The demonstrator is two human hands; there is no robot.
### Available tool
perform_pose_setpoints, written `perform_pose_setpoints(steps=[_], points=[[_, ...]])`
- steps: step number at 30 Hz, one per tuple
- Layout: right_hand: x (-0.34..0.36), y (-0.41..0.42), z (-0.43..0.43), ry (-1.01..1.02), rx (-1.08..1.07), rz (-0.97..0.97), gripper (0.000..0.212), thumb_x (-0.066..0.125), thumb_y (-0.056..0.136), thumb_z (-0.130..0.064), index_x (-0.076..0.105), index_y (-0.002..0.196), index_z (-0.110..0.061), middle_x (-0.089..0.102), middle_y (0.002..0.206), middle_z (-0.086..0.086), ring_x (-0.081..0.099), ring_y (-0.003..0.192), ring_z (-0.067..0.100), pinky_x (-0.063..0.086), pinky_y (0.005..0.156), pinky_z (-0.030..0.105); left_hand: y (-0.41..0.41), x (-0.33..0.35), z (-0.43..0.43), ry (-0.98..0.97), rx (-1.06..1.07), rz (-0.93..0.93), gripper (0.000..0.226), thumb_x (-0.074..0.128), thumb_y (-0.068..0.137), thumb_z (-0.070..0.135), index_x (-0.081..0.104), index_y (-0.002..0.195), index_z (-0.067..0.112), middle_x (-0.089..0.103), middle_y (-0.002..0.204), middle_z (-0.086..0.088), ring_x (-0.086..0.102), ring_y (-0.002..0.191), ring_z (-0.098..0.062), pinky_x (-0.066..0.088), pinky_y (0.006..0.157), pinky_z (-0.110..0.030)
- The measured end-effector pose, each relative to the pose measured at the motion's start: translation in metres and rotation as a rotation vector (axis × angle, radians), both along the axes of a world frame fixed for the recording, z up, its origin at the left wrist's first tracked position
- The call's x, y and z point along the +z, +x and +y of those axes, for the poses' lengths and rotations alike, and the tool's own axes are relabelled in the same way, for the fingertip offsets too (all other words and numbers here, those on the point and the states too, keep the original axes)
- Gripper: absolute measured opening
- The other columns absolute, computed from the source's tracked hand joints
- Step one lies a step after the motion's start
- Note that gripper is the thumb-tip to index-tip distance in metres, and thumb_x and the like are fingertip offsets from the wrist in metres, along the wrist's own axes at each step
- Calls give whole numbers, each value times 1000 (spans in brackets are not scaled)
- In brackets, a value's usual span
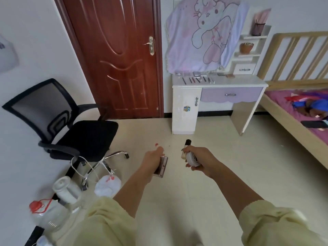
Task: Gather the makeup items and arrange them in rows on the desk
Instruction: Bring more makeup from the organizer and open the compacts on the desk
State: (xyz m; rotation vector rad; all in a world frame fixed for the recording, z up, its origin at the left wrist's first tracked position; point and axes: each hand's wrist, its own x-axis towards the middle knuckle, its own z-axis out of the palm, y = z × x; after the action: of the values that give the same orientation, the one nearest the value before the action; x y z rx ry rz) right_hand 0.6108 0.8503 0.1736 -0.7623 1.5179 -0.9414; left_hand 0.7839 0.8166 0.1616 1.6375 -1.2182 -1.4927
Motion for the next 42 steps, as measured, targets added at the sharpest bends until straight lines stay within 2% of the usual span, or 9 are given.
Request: perform_pose_setpoints(steps=[5,12,17,22,26,29,34,38,42], points=[[-1,-95,-99,-12,-74,30,21,65,83,-21,71,95,-4,66,73,8,63,55,21,45,52,26,-87,-8,-108,10,-24,41,39,50,94,35,49,59,17,44,52,1,41,51,-16,32,55,-27],[19,-251,-244,-6,-123,81,22,64,85,-18,72,97,-2,65,72,5,61,55,20,44,52,26,-242,3,-259,15,-71,98,26,54,92,29,64,74,12,54,55,1,49,54,-14,36,54,-23],[14,-320,-317,13,-164,39,21,63,86,-17,72,98,-4,65,76,9,61,56,21,45,51,25,-319,6,-343,17,-101,92,25,57,92,30,70,89,9,67,86,-7,57,73,-18,42,66,-26],[-2,-390,-399,40,-198,24,20,64,85,-18,73,95,-3,65,74,5,61,58,20,44,52,26,-389,-6,-434,-8,-195,44,27,58,92,31,70,72,18,61,74,-1,50,61,-12,37,58,-23],[-14,-448,-480,21,-248,28,24,65,84,-19,73,99,-2,66,74,5,62,58,20,44,53,25,-439,-21,-519,-24,-281,56,44,63,89,32,61,46,23,70,86,2,50,59,-9,37,59,-22],[-20,-487,-546,31,-281,19,26,66,83,-18,72,102,-1,65,72,6,62,56,20,43,51,25,-476,-27,-589,-4,-359,106,42,67,87,34,58,48,20,75,96,8,55,65,-8,39,63,-20],[-21,-544,-628,58,-309,25,18,65,84,-16,74,96,-8,66,75,3,63,57,18,44,52,25,-533,-24,-677,-8,-428,130,33,74,81,35,64,60,12,75,87,8,64,78,-8,45,71,-18],[-27,-594,-687,75,-348,-2,17,67,83,-16,75,96,-10,64,80,3,62,58,19,42,53,26,-580,-32,-738,23,-447,110,24,78,77,31,73,68,8,65,62,8,54,53,-4,42,60,-16],[-38,-639,-737,80,-307,18,15,69,80,-18,74,90,-8,68,84,7,62,57,20,40,50,26,-621,-50,-785,26,-459,75,16,76,79,26,77,78,11,72,70,3,56,55,-2,41,57,-11]])
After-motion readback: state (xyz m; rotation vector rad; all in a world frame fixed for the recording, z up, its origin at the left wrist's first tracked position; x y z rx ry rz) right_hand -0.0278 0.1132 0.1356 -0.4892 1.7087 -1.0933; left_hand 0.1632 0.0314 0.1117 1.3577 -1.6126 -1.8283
